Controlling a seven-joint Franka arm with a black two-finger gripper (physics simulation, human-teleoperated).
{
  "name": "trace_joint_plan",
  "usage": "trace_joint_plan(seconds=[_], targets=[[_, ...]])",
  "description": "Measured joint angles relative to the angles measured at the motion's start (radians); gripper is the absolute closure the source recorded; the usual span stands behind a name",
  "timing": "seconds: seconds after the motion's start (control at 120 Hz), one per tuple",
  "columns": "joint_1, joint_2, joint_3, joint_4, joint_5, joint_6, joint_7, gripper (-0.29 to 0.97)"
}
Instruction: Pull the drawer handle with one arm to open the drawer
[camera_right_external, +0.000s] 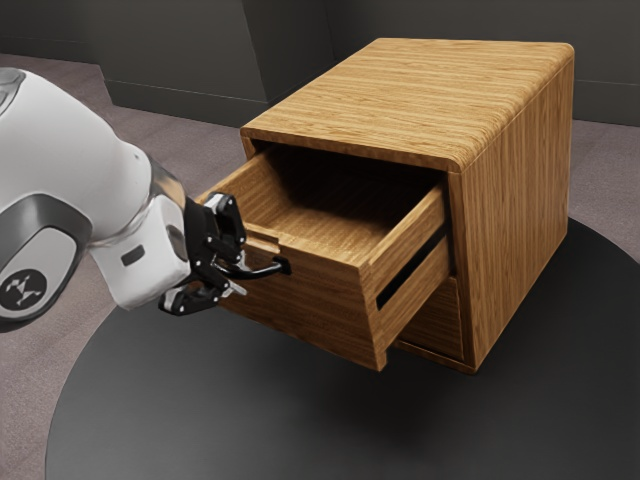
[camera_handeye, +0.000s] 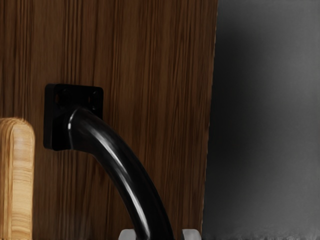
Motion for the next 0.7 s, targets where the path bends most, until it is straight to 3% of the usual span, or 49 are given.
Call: trace_joint_plan(seconds=[0.225, 0.7], targets=[[0.000, -0.065, -0.004, -0.028, 0.000, -0.023, -0.012, 0.66], [0.001, -0.068, -0.030, -0.060, 0.003, -0.016, -0.031, 0.68]])
